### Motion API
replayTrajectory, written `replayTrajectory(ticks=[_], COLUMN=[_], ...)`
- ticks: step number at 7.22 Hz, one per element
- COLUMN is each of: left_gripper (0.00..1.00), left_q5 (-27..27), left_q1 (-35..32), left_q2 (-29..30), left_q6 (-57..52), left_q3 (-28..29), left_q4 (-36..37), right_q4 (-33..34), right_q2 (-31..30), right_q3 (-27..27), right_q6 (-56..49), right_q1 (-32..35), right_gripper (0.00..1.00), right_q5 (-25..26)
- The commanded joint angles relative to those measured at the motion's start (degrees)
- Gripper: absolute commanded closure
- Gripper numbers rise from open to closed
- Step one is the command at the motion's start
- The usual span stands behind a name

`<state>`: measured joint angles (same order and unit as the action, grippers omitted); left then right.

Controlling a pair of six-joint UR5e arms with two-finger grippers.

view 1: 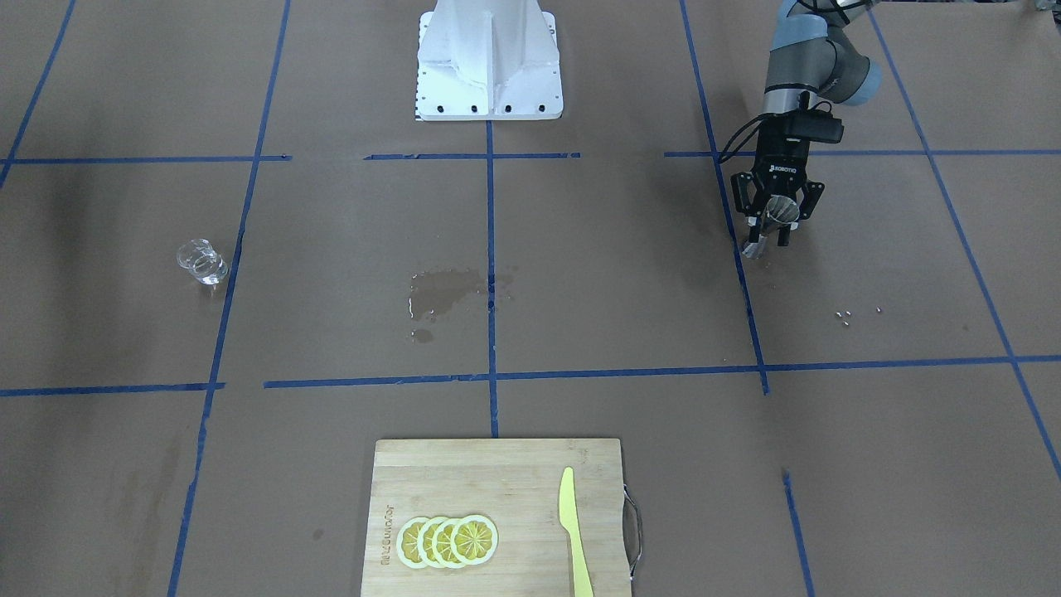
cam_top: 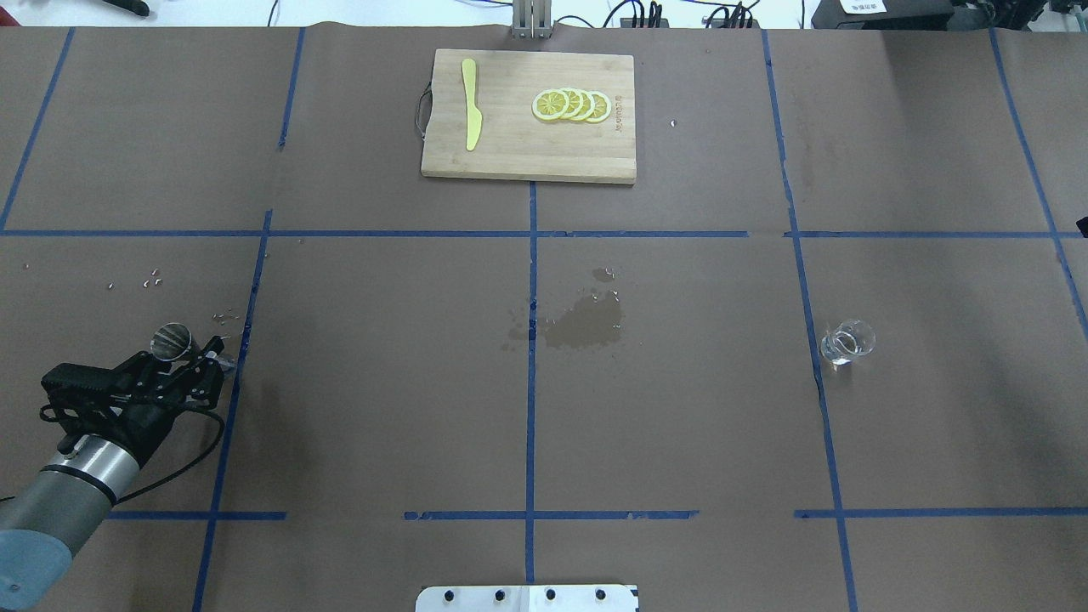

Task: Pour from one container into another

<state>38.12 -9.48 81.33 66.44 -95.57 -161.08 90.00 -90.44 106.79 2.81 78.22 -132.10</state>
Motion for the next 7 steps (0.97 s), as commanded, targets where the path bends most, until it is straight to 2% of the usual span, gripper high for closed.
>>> replayTrajectory(ticks=[1,3,4,6,7], left_gripper=[0.49,0.48,0.52,1.00,1.00], left_q5=[0.02,0.11,0.20,0.20,0.20], left_q1=[0.08,0.16,0.17,0.08,0.08], left_q2=[0.06,0.06,0.06,-0.12,-0.29], left_q6=[0.00,0.00,0.00,-0.17,-0.26], left_q3=[0.04,0.56,0.74,0.56,0.39], left_q4=[-0.03,-0.02,0.06,-0.02,-0.98], right_q4=[0.00,0.00,0.00,0.00,0.00], right_q2=[0.00,0.00,0.00,0.00,0.00], right_q3=[0.00,0.00,0.00,0.00,-0.09], right_q6=[0.00,0.00,0.00,0.00,0.00], right_q1=[0.00,0.00,0.00,0.00,0.00], right_gripper=[0.00,0.00,0.00,0.00,0.00], right_q5=[0.09,0.18,0.18,0.18,0.18])
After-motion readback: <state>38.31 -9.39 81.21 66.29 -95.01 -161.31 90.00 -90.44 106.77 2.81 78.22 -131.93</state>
